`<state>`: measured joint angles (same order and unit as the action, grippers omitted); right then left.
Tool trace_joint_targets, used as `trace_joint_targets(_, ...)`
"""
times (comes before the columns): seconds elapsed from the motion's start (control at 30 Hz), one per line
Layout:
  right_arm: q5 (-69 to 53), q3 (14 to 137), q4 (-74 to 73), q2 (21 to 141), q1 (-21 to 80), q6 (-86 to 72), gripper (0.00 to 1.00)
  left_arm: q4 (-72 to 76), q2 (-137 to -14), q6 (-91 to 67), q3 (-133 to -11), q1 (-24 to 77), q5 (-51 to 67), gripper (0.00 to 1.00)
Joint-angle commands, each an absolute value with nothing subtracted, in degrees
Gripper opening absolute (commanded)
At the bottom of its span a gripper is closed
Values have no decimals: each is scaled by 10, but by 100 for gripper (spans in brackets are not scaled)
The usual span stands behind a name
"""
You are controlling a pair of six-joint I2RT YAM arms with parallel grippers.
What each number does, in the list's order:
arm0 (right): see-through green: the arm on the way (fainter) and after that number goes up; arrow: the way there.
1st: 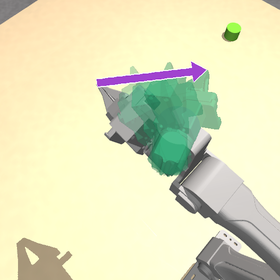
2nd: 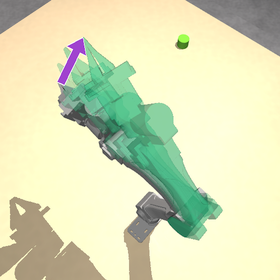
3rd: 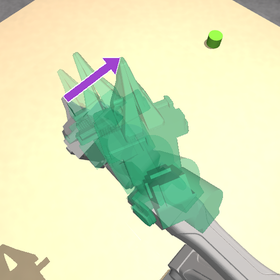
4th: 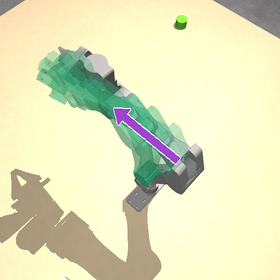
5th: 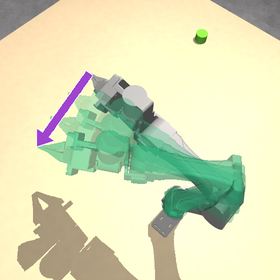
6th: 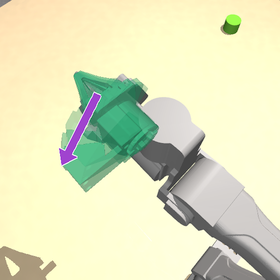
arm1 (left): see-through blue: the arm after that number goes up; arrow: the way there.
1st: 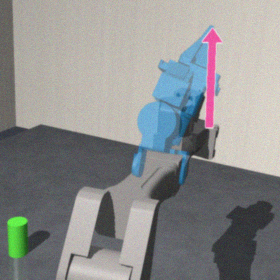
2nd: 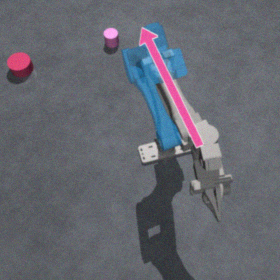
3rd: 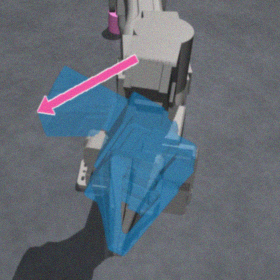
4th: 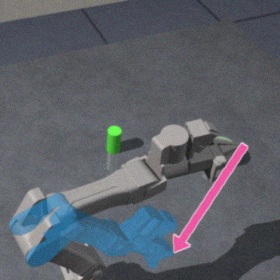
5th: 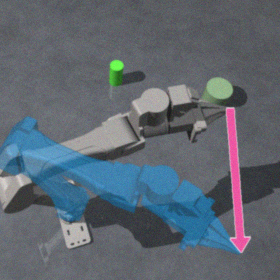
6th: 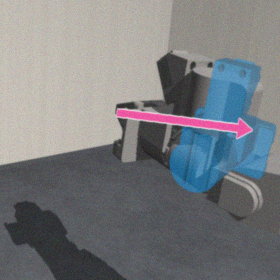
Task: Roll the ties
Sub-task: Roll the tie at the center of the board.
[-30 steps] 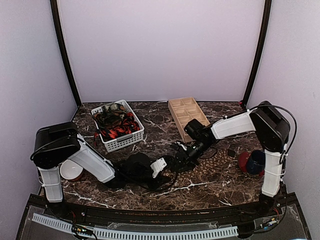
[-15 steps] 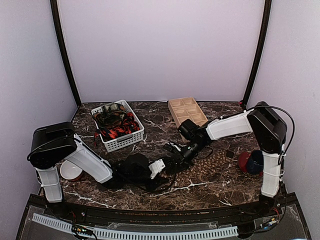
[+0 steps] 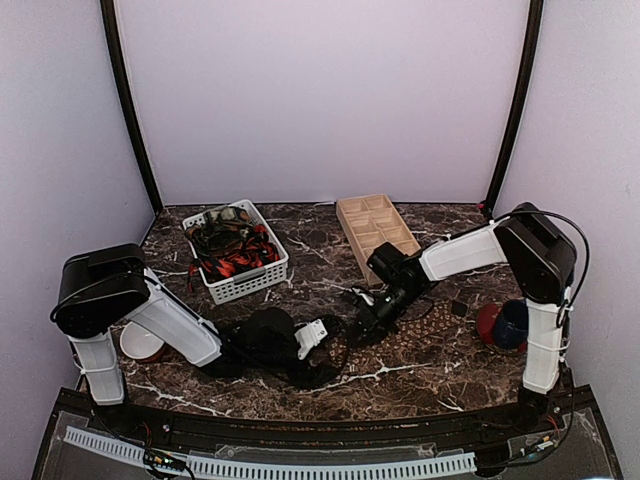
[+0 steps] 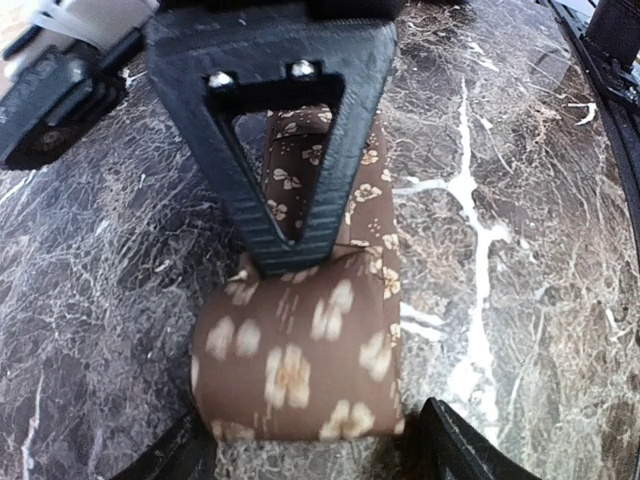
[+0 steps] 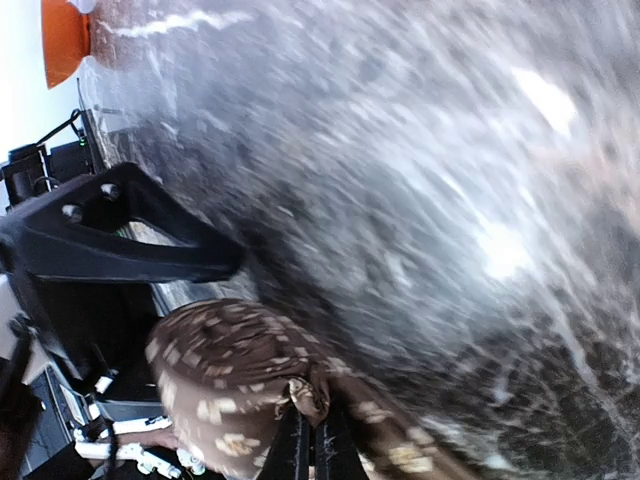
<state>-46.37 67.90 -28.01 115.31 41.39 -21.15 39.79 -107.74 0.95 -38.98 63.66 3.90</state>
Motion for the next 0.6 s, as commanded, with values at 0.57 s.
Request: trace_joint_targets(0.57, -414, 656, -278, 1137, 413, -214, 11, 368, -1126, -13, -416, 641, 25, 33)
